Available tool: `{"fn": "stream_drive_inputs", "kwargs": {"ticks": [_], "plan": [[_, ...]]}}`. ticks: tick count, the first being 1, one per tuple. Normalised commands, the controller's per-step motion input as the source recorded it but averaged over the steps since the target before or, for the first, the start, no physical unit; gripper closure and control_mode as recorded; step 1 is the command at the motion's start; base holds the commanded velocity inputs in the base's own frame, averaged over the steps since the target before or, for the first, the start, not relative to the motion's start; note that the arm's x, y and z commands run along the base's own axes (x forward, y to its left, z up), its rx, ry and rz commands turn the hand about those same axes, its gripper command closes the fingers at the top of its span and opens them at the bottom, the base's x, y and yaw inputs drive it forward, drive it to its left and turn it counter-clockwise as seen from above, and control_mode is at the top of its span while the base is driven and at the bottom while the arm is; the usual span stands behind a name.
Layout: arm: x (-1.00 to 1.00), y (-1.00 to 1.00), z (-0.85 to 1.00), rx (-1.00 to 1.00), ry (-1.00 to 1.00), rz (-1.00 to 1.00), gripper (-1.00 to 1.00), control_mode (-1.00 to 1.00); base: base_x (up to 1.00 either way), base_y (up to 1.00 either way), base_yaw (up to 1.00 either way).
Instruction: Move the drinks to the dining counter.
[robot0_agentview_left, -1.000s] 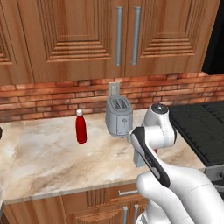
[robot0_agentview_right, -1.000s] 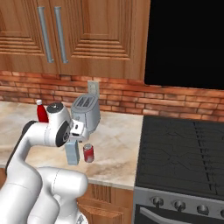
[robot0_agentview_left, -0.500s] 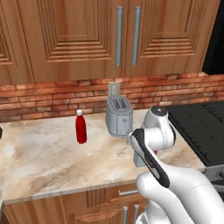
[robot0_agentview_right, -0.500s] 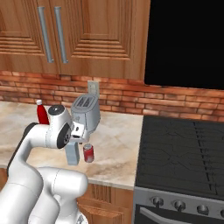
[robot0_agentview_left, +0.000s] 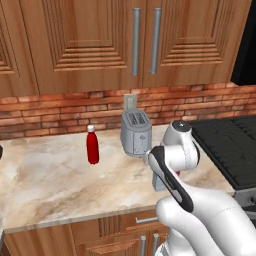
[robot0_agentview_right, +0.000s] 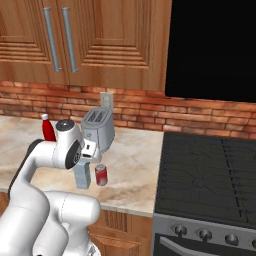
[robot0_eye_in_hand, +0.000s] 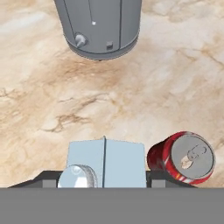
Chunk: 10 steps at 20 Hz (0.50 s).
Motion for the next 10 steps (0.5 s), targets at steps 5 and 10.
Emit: {"fn": "stream_drive_inputs", "kwargs": {"ticks": [5, 10], "plan": [[-0.04, 0.0, -0.22, 0.01, 0.02, 0.0, 1.0, -1.0, 0.0, 0.0, 0.0], [-0.1, 0.0, 0.0, 0.0, -0.06, 0.0, 1.0, -1.0, 0.0, 0.0, 0.0]]}}
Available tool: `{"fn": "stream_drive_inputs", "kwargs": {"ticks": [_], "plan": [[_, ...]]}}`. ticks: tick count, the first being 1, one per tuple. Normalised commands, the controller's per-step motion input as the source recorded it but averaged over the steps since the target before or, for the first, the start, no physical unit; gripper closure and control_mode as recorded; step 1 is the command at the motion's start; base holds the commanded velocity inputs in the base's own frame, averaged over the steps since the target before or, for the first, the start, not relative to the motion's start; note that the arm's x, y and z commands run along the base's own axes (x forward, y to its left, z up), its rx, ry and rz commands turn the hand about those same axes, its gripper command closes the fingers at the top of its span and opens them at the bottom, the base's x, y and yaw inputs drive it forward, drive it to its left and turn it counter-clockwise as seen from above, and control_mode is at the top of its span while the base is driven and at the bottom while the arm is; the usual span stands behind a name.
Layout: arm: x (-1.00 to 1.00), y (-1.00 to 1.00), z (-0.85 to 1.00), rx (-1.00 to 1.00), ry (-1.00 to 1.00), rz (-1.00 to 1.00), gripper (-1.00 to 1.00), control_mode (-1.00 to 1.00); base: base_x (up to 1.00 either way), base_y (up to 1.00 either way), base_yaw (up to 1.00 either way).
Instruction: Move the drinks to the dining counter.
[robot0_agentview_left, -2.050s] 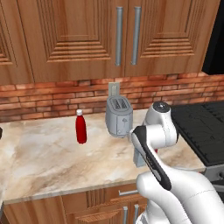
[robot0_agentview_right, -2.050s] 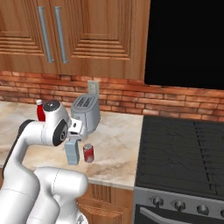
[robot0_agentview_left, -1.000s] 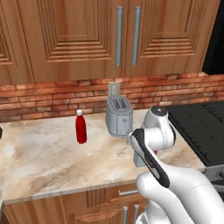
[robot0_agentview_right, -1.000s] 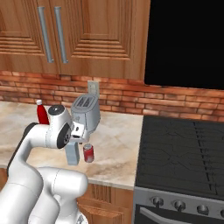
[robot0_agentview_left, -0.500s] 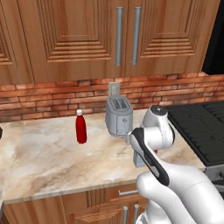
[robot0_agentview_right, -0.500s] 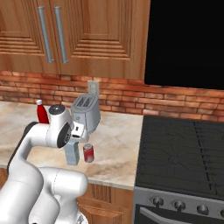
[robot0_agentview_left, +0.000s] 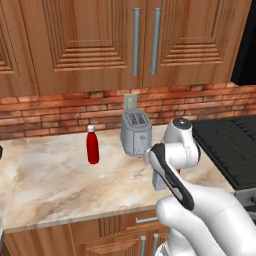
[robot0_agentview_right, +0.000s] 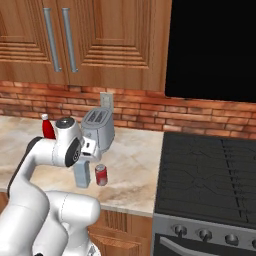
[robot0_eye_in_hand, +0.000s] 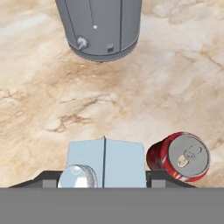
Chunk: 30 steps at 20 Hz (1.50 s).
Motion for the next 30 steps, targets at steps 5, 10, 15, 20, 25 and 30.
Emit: {"fn": "stream_drive_inputs", "kwargs": {"ticks": [5, 10, 15, 20, 25, 30], "plan": [[-0.36, 0.0, 0.19, 0.03, -0.21, 0.0, 1.0, -1.0, 0.0, 0.0, 0.0], [-0.41, -0.12, 0.77, 0.04, -0.03, 0.0, 1.0, -1.0, 0.0, 0.0, 0.0], [-0.49, -0.03, 1.0, 0.0, 0.03, 0.0, 1.0, -1.0, 0.0, 0.0, 0.0], [-0.58, -0.01, 1.0, -0.05, 0.11, 0.0, 1.0, -1.0, 0.0, 0.0, 0.0], [-0.79, -0.18, 0.76, -0.02, 0.07, 0.0, 1.0, -1.0, 0.0, 0.0, 0.0], [-0.67, -0.2, 0.48, 0.0, -0.04, 0.0, 1.0, -1.0, 0.0, 0.0, 0.0]]}}
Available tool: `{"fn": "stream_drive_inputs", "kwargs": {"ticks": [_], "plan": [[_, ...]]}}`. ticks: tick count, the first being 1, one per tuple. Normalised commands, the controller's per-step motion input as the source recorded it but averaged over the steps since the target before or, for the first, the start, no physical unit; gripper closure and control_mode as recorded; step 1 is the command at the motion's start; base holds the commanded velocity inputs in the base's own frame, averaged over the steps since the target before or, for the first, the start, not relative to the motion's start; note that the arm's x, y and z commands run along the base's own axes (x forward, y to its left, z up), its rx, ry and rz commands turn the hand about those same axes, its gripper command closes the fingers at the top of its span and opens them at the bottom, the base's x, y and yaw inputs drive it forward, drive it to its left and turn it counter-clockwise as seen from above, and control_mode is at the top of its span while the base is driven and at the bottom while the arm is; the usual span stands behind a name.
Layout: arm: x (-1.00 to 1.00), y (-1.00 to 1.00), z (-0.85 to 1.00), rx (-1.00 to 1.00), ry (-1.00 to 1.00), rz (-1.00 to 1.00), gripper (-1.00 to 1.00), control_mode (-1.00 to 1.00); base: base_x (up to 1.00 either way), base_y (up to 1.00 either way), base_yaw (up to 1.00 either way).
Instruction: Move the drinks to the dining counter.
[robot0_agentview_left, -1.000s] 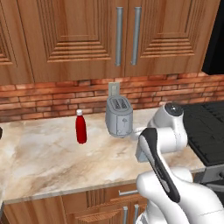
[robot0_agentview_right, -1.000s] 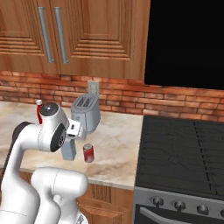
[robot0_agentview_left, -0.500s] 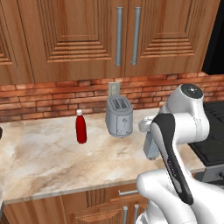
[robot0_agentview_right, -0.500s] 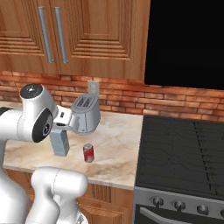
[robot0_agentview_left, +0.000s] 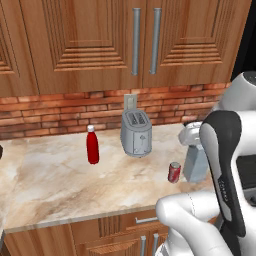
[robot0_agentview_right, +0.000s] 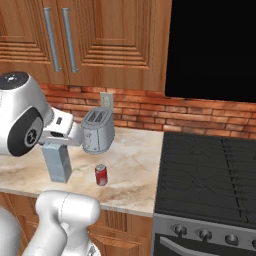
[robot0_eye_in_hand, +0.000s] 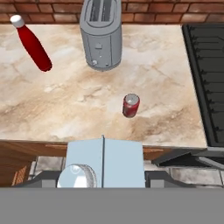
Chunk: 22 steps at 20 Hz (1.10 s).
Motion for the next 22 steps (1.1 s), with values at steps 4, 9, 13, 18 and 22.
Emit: {"fn": "stream_drive_inputs", "kwargs": {"ticks": [4, 9, 13, 18, 22], "plan": [[-0.32, -0.01, 0.35, 0.0, 0.0, 0.0, 1.0, -1.0, 0.0, 0.0, 0.0], [-0.26, 0.0, 0.31, 0.0, -0.03, 0.0, 1.0, -1.0, 0.0, 0.0, 0.0], [-0.27, 0.0, 0.19, 0.0, 0.0, 0.0, 1.0, -1.0, 0.0, 0.0, 0.0], [0.0, 0.0, 0.0, 0.0, 0.0, 0.0, 1.0, -1.0, 0.0, 0.0, 0.0], [0.0, 0.0, 0.0, 0.0, 0.0, -0.01, 1.0, 1.0, 0.0, -0.31, -0.22]]}}
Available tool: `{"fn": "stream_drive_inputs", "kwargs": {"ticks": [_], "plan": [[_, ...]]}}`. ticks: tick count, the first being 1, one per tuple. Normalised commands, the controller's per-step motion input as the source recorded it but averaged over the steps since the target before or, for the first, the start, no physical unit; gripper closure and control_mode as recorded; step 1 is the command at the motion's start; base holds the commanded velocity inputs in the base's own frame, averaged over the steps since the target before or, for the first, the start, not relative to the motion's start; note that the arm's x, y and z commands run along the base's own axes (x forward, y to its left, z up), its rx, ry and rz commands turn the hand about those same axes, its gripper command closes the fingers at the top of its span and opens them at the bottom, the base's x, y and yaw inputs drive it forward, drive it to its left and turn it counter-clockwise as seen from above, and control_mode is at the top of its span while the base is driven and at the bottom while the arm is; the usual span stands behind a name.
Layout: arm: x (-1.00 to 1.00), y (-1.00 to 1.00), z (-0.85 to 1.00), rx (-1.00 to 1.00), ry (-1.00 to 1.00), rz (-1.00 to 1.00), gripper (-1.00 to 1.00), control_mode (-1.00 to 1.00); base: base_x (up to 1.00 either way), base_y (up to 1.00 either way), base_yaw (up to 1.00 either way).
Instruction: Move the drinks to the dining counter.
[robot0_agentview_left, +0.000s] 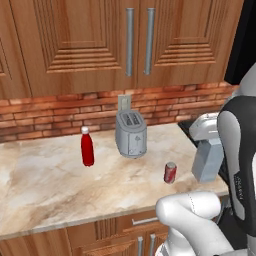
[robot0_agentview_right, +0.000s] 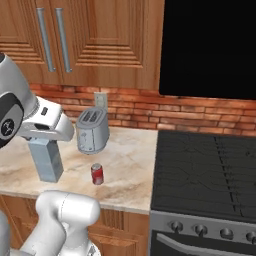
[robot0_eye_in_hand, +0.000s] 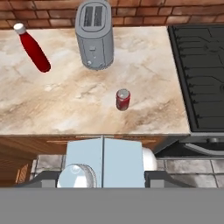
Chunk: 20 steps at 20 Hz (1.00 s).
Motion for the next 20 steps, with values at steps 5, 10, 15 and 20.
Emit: {"fn": "stream_drive_inputs", "kwargs": {"ticks": [5, 10, 15, 20], "plan": [[0.0, 0.0, 0.0, 0.0, 0.0, 0.0, 1.0, 1.0, 0.0, -0.58, -0.41], [0.0, 0.0, 0.0, 0.0, 0.0, 0.0, 1.0, 1.0, 0.01, -0.44, -0.78], [0.0, 0.0, 0.0, 0.0, 0.0, 0.0, 1.0, 1.0, 0.01, 0.0, -0.9], [0.0, 0.0, 0.0, 0.0, 0.0, 0.0, 1.0, 1.0, 0.0, 0.0, -0.96]]}}
